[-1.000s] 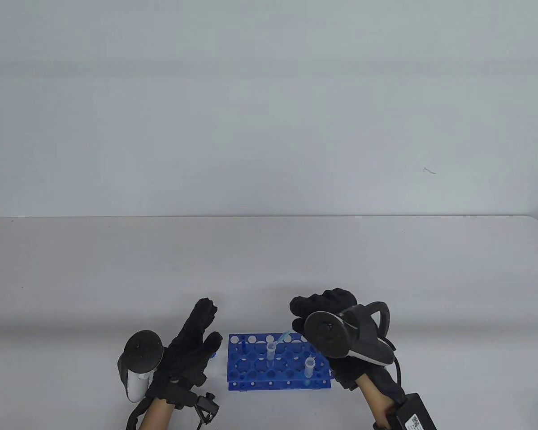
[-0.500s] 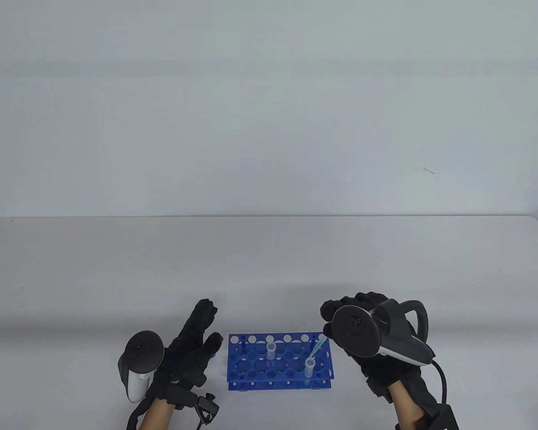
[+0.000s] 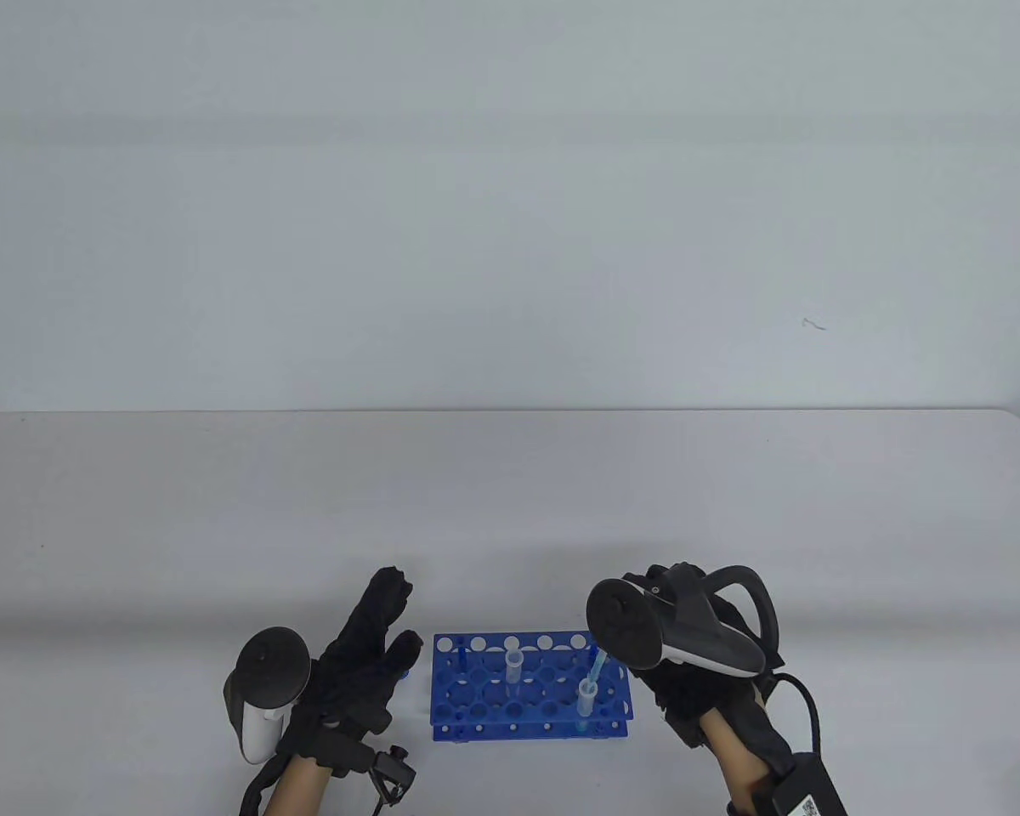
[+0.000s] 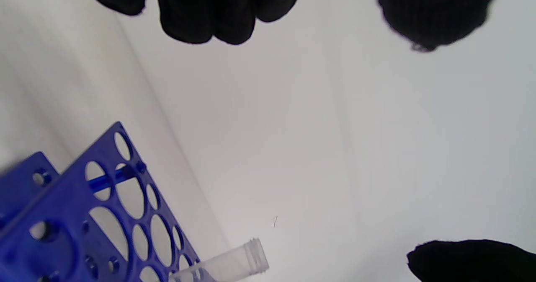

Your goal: Press a plastic transfer pipette bulb to move liquid between test tubes

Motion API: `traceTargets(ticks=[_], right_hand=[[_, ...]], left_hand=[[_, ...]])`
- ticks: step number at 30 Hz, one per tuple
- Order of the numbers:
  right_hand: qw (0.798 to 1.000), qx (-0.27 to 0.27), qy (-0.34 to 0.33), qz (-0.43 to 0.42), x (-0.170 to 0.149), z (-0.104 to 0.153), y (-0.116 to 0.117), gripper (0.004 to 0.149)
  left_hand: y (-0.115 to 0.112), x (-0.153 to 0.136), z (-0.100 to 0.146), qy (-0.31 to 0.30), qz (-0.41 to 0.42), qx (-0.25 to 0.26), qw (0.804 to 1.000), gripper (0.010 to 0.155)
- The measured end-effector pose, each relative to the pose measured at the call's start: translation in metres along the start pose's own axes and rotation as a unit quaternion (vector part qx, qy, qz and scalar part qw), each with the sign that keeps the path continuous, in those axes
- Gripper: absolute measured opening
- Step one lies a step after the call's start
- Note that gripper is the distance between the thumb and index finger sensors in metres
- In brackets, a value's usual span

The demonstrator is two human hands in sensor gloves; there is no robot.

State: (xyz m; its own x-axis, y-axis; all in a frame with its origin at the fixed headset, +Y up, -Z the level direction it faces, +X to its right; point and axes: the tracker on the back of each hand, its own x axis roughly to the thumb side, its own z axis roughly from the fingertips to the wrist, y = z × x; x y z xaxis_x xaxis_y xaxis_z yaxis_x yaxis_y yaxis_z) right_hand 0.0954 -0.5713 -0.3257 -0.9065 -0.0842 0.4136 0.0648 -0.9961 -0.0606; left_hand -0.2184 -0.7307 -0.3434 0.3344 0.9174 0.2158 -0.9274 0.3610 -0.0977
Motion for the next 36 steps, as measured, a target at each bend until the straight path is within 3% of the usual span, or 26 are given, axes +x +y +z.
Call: traceTargets(ticks=[16, 36], right_hand=[[0.998, -0.012, -0.012, 0.063, 0.012, -0.006, 0.01, 0.042], [0.995, -0.046, -0.03, 0.083, 0.016, -0.006, 0.014, 0.038]], left_hand=[[0.0, 0.0, 0.0, -0.001, 0.001, 0.0, 1.0, 0.099], [-0.001, 0.001, 0.0, -0.004, 0.001, -0.002, 1.0, 0.099]])
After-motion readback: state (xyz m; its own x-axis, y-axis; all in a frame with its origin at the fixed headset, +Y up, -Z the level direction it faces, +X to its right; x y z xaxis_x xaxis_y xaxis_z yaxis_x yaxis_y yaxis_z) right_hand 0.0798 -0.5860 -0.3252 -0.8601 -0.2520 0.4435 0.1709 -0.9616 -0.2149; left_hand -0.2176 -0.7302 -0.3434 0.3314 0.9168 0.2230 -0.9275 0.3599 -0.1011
